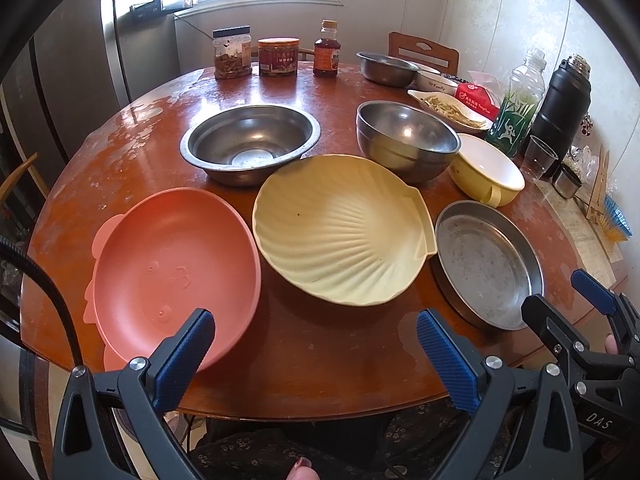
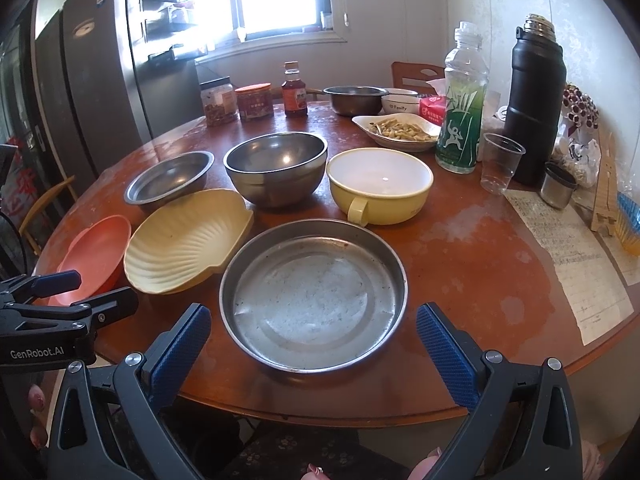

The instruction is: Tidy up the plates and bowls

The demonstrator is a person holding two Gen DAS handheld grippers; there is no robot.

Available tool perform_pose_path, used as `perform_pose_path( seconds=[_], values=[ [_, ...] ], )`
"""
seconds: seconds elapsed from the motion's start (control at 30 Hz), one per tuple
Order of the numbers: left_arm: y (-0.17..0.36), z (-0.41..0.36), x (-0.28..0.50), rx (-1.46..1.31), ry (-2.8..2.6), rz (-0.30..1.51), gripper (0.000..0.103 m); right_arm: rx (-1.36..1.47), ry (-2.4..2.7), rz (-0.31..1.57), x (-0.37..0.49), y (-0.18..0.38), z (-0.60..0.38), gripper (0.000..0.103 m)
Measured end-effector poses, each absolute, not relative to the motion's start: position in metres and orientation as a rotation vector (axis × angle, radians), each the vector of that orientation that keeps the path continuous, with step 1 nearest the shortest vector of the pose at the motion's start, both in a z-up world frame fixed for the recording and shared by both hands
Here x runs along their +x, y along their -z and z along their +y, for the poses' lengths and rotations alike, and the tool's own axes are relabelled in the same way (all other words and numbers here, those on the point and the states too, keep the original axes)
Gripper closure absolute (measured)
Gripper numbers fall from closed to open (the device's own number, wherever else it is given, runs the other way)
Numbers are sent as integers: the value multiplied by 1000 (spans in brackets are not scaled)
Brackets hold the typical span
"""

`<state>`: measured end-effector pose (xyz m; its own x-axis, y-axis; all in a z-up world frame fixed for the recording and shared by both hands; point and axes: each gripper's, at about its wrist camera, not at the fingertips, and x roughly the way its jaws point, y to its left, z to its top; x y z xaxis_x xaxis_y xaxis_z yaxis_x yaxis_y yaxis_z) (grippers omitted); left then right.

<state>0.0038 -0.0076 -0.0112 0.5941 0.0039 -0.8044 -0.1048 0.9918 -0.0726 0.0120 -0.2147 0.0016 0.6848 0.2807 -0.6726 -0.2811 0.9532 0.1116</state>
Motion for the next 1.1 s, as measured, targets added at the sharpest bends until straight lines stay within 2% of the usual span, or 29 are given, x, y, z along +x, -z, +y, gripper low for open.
perform_pose_path(
  seconds=[1.1],
  values=[
    [12, -10, 5, -157, -32, 962, 1, 22, -314, 763, 11, 2, -219, 1]
  ],
)
